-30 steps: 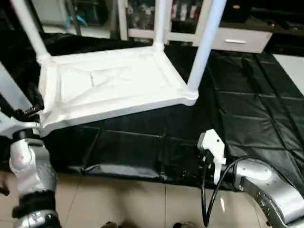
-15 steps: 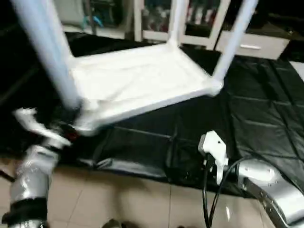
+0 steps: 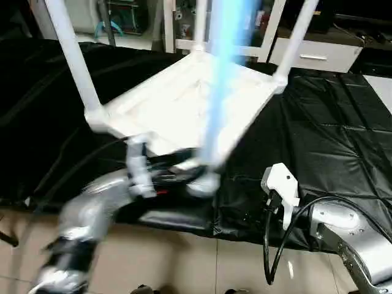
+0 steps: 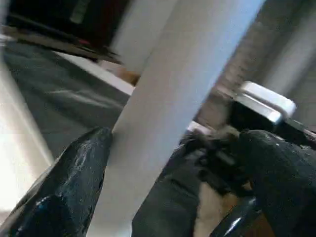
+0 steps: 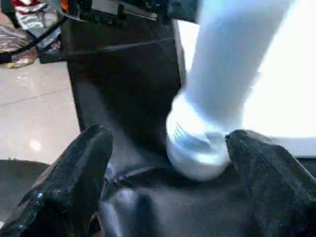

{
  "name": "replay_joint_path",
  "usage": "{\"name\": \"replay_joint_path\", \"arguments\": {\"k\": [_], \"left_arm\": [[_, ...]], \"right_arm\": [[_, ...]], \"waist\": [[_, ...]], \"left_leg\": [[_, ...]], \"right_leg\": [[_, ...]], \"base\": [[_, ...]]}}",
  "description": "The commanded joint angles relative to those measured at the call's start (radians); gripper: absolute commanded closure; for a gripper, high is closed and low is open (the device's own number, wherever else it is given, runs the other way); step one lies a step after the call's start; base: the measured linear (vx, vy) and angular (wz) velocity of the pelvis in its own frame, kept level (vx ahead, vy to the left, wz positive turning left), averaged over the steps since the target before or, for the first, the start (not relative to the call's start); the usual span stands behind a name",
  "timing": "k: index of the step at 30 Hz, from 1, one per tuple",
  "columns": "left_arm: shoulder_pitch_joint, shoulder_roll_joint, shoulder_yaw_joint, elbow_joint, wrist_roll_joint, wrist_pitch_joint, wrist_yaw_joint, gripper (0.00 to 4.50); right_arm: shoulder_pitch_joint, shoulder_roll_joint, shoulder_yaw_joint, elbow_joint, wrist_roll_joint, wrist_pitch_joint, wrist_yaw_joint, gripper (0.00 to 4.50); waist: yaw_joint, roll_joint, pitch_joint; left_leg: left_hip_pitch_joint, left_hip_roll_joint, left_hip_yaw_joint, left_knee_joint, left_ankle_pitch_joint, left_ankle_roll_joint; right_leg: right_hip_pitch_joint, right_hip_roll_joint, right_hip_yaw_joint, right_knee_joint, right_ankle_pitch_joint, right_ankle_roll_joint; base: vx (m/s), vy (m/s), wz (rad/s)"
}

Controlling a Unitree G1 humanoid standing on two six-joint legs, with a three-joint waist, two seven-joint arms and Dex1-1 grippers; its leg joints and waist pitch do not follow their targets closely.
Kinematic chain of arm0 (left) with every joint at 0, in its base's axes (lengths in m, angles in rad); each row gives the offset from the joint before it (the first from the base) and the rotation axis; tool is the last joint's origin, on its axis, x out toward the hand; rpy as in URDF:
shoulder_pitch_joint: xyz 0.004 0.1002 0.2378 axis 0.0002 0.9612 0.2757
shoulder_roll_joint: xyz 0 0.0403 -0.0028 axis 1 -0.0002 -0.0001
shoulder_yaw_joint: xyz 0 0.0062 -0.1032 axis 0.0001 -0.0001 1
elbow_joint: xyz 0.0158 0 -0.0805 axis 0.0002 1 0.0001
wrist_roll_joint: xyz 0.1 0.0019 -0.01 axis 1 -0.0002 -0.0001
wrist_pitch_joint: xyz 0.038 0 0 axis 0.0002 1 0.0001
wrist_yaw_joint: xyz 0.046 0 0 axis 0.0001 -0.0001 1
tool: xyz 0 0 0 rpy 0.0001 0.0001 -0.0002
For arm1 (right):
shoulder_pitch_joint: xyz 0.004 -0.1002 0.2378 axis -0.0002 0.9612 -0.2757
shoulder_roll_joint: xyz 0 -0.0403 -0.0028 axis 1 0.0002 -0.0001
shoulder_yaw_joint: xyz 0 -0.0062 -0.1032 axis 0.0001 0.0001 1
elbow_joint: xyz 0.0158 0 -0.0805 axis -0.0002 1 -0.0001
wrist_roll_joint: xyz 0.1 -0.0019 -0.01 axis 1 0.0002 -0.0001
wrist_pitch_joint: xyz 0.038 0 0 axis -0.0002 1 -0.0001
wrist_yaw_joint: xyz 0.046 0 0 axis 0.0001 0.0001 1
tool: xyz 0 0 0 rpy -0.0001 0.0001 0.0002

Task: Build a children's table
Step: Rotate table base

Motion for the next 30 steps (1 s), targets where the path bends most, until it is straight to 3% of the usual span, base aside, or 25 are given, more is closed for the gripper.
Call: {"name": "replay_joint_path", "arguments": {"k": [1, 3, 4, 5, 6, 10, 11, 15, 16, 18, 19, 22, 26, 29, 30], "left_arm": [[-0.037, -0.036, -0.086, 0.018, 0.054, -0.026, -0.026, 0.03], [-0.060, -0.067, -0.118, 0.050, 0.092, -0.060, -0.020, 0.03], [-0.078, -0.089, -0.141, 0.075, 0.118, -0.086, -0.019, 0.03], [-0.092, -0.107, -0.153, 0.102, 0.146, -0.112, -0.002, 0.03], [-0.100, -0.118, -0.159, 0.118, 0.166, -0.129, 0.001, 0.03], [-0.155, -0.180, -0.166, 0.224, 0.273, -0.255, 0.094, 0.03], [-0.169, -0.183, -0.158, 0.253, 0.295, -0.292, 0.123, 0.03], [-0.211, -0.127, -0.138, 0.313, 0.325, -0.343, 0.098, 0.03], [-0.220, -0.074, -0.155, 0.324, 0.337, -0.332, 0.008, 0.03], [-0.231, -0.006, -0.188, 0.337, 0.365, -0.307, -0.095, 0.03], [-0.232, -0.003, -0.190, 0.338, 0.368, -0.307, -0.099, 0.03], [-0.261, 0.070, -0.261, 0.397, 0.473, -0.363, -0.162, 0.03], [-0.296, 0.095, -0.297, 0.477, 0.557, -0.433, -0.129, 0.03], [-0.331, 0.085, -0.293, 0.552, 0.610, -0.468, -0.038, 0.03], [-0.338, 0.078, -0.288, 0.569, 0.622, -0.476, -0.013, 0.03]], "right_arm": [[0.010, -0.017, -0.027, -0.022, -0.003, -0.003, -0.005, 0.46], [0.019, -0.021, -0.034, -0.031, -0.001, -0.002, -0.006, 0.46], [0.027, -0.025, -0.039, -0.039, 0.000, -0.001, -0.009, 0.46], [0.033, -0.030, -0.044, -0.045, 0.002, -0.001, -0.009, 0.46], [0.038, -0.032, -0.047, -0.048, 0.004, -0.001, -0.009, 0.46], [0.063, -0.047, -0.066, -0.065, 0.010, -0.004, -0.008, 0.46], [0.067, -0.048, -0.070, -0.069, 0.011, -0.004, -0.009, 0.46], [0.084, -0.058, -0.086, -0.085, 0.018, 0.000, -0.010, 0.46], [0.097, -0.064, -0.091, -0.094, 0.022, 0.000, -0.006, 0.46], [0.107, -0.070, -0.089, -0.100, 0.022, 0.001, 0.002, 0.46], [0.108, -0.071, -0.088, -0.101, 0.022, 0.001, 0.003, 0.46], [0.114, -0.084, -0.078, -0.100, 0.020, 0.000, 0.018, 0.46], [0.108, -0.089, -0.074, -0.100, 0.023, 0.005, 0.023, 0.46], [0.103, -0.092, -0.067, -0.106, 0.030, 0.014, 0.031, 0.46], [0.103, -0.094, -0.065, -0.109, 0.033, 0.015, 0.034, 0.46]], "waist": [[-0.004, 0.003, -0.071], [-0.005, 0.006, -0.072], [-0.005, 0.002, -0.072], [-0.004, 0.014, -0.073], [-0.006, 0.008, -0.072], [-0.005, 0.014, -0.078], [-0.006, 0.012, -0.079], [-0.009, 0.009, -0.079], [-0.015, 0.004, -0.080], [-0.018, 0.009, -0.077], [-0.021, 0.013, -0.077], [-0.019, 0.008, -0.079], [-0.012, 0.014, -0.077], [-0.015, 0.012, -0.075], [-0.014, 0.006, -0.078]], "left_leg": [[0.018, 0.008, -0.001, -0.071, -0.101, 0.051], [0.018, 0.007, 0.000, -0.068, -0.096, 0.069], [0.017, 0.006, 0.000, -0.067, -0.105, 0.077], [0.018, 0.008, -0.003, -0.067, -0.118, 0.077], [0.018, 0.008, -0.001, -0.068, -0.125, 0.081], [0.019, 0.011, -0.004, -0.065, -0.149, 0.086], [0.019, 0.010, -0.003, -0.064, -0.153, 0.087], [0.012, 0.007, -0.008, -0.067, -0.169, 0.085], [0.010, 0.006, -0.009, -0.068, -0.181, 0.079], [0.012, 0.006, -0.011, -0.072, -0.198, 0.068], [0.014, 0.008, -0.011, -0.073, -0.205, 0.060], [0.020, 0.009, -0.010, -0.072, -0.216, 0.055], [0.021, 0.011, -0.010, -0.075, -0.243, 0.036], [0.022, 0.009, -0.011, -0.076, -0.279, 0.024], [0.022, 0.008, -0.012, -0.074, -0.278, 0.022]], "right_leg": [[0.056, -0.005, 0.011, -0.031, -0.045, -0.225], [0.057, -0.004, 0.011, -0.032, -0.025, -0.238], [0.058, -0.004, 0.011, -0.034, -0.037, -0.239], [0.060, -0.008, 0.011, -0.033, -0.055, -0.243], [0.059, -0.007, 0.011, -0.040, -0.067, -0.239], [0.061, -0.007, 0.009, -0.041, -0.092, -0.241], [0.061, -0.007, 0.010, -0.043, -0.098, -0.239], [0.063, -0.008, 0.009, -0.047, -0.157, -0.214], [0.064, -0.009, 0.007, -0.049, -0.191, -0.205], [0.059, -0.009, 0.008, -0.053, -0.259, -0.187], [0.055, -0.008, 0.010, -0.053, -0.271, -0.184], [0.052, -0.006, 0.011, -0.053, -0.257, -0.192], [0.051, -0.009, 0.011, -0.051, -0.262, -0.204], [0.053, -0.009, 0.011, -0.054, -0.300, -0.188], [0.055, -0.011, 0.011, -0.054, -0.322, -0.180]], "base": [[0.000, 0.000, 0.00], [0.000, 0.000, 0.00], [0.000, 0.000, 0.00], [0.000, 0.000, 0.00], [0.000, 0.000, 0.00], [0.000, 0.000, 0.00], [0.000, 0.000, 0.00], [0.000, 0.000, 0.00], [0.000, 0.000, 0.00], [0.000, 0.000, 0.00], [0.000, 0.000, 0.00], [0.000, 0.000, 0.00], [0.000, 0.000, 0.00], [0.000, 0.000, 0.00], [0.000, 0.000, 0.00]]}}
